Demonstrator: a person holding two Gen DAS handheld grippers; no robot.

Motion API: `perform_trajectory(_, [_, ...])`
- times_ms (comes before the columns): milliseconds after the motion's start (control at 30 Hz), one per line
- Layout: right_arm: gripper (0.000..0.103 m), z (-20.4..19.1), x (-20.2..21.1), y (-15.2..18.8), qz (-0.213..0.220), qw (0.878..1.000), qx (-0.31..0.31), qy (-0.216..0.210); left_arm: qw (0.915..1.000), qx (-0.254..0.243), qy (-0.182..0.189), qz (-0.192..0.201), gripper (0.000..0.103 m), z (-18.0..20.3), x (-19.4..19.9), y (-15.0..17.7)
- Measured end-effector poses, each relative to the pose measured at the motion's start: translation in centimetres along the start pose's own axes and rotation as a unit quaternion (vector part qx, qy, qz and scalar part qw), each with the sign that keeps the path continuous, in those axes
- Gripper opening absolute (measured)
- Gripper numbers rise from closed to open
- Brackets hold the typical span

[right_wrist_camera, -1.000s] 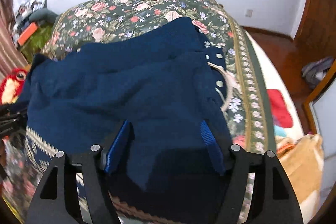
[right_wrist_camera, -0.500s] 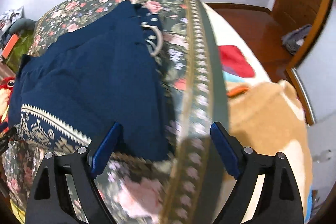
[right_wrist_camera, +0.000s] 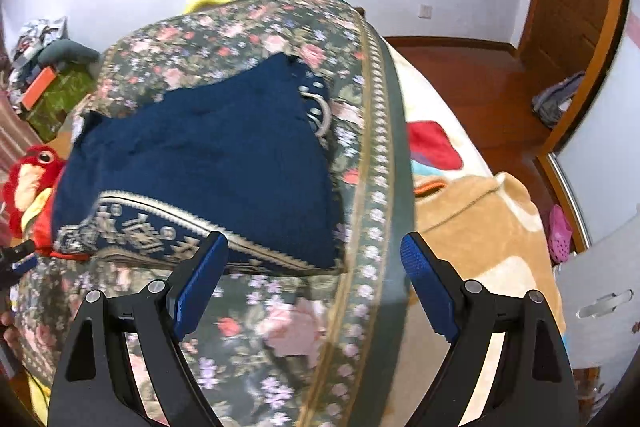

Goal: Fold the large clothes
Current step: 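Fold the jacket over with both tools and release it flat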

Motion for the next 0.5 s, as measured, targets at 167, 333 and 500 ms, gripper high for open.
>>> perform_trajectory(167, [0.086, -2.1, -0.6, 0.1, 0.000, 1.000, 0.012, -0.024, 0.9971, 0.040, 0.060, -0.024, 0.074, 0.6, -2.9, 1.1])
perform_trajectory(333, [0.086, -3.4, -1.9, 0.6, -0.011, 0.999, 0.018, -0.042, 0.9960, 0.059, 0.061, -0.029, 0.056, 0.5, -6.2, 0.6])
perform_trajectory(500, [0.086, -3.5, -3.5, 1.2, -0.030, 0.999, 0.016, -0.040, 0.9985, 0.043, 0.035, 0.001, 0.024, 1.0, -6.6, -1.2])
Point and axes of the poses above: each gripper's, at about its wrist camera, not at the fingertips, and x roughly against the way its jaws point, z to its right, y to its underside, the point moved 3 cm from there along -x, roughly the way its jaws point
